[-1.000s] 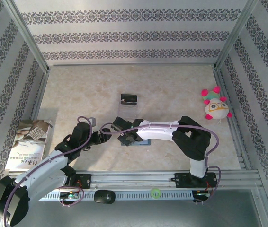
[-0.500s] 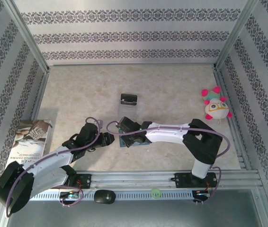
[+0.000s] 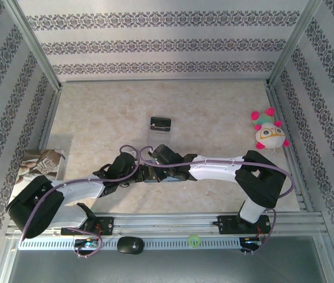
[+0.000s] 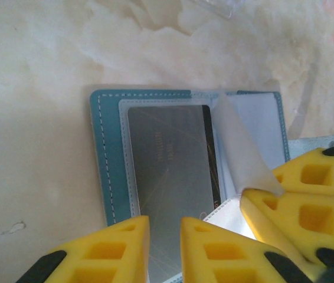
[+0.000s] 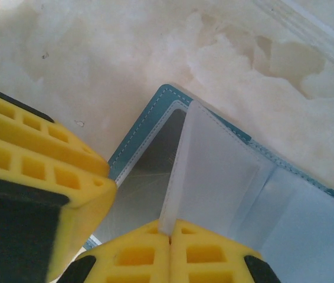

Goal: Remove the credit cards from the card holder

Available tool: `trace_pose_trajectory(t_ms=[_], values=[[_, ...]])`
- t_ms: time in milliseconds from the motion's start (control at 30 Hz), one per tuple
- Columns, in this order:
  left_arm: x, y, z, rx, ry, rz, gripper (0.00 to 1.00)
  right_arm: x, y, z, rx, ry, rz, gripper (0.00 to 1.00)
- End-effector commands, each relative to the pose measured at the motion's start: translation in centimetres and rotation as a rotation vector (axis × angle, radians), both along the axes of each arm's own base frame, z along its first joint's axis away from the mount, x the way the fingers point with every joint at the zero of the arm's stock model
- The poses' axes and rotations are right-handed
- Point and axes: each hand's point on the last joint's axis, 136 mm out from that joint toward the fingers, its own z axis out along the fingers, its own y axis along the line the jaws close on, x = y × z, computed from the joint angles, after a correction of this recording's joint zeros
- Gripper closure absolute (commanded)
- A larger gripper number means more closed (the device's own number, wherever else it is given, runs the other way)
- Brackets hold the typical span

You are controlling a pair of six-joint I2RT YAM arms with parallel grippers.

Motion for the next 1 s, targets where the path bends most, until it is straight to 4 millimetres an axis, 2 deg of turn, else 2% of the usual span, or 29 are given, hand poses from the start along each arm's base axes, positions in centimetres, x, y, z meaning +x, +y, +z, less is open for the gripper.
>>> trace_pose_trajectory(t_ms=[0, 233, 467, 633, 800, 867, 967], values=[[1.3, -1.9, 1.6, -0.047, -0.054, -0.011, 0.82, 0.2, 0.1, 0.6, 0.046, 0.007, -0.022, 1.00], [1.3, -2.3, 1.4, -0.021, -0.044, -0.030, 0.91, 0.1, -0.3, 0.2, 0.035, 0.011, -0.028, 1.00], [0.0, -1.8, -1.6, 0.041, 0.063, -0.047, 0.99, 0.1, -0.6, -0.5, 0.026, 0.025, -0.048, 1.00], [-0.9, -1.2, -3.0, 0.090, 0.115, -0.056, 1.00, 0.3, -1.4, -0.5, 0.006, 0.022, -0.083, 1.00], [-1.3, -0.9, -3.4, 0.112, 0.137, -0.067, 1.00, 0.7, -4.8, -1.1, -0.077, 0.014, -0.207, 0.99], [-1.5, -0.8, -3.6, 0.111, 0.142, -0.067, 1.00, 0.7, -6.6, -1.2, -0.108, 0.009, -0.272, 0.94], [-1.5, -0.8, -3.6, 0.107, 0.138, -0.067, 1.00, 0.5, -9.7, -1.0, -0.167, -0.021, -0.370, 0.79]])
